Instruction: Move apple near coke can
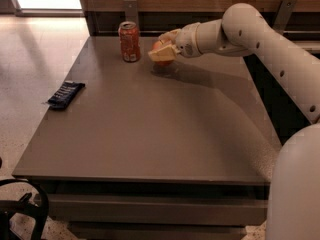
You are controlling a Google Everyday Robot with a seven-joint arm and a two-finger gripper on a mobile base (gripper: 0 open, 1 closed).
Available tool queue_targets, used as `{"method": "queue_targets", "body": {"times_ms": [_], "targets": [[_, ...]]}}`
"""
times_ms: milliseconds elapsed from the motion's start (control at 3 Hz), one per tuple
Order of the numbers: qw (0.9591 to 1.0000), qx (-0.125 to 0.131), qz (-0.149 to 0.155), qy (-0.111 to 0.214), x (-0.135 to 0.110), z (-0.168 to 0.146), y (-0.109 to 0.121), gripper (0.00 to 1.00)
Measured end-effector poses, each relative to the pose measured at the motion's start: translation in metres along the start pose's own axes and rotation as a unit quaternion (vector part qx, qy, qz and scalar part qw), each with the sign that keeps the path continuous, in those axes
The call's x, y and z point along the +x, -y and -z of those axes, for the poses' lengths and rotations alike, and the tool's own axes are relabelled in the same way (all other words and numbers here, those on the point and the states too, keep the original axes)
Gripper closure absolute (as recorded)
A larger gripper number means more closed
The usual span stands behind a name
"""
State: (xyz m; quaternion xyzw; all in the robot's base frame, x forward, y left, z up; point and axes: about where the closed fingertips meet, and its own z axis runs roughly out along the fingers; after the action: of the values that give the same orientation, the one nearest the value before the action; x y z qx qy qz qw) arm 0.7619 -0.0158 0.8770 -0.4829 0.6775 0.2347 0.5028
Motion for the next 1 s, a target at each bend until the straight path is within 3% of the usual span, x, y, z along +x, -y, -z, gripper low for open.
{"method": "queue_targets", "body": {"times_ms": [1000], "targets": [[1.0,-0.008,0.0,0.0,-0.0003,-0.0092,-0.0053,0.3]]}}
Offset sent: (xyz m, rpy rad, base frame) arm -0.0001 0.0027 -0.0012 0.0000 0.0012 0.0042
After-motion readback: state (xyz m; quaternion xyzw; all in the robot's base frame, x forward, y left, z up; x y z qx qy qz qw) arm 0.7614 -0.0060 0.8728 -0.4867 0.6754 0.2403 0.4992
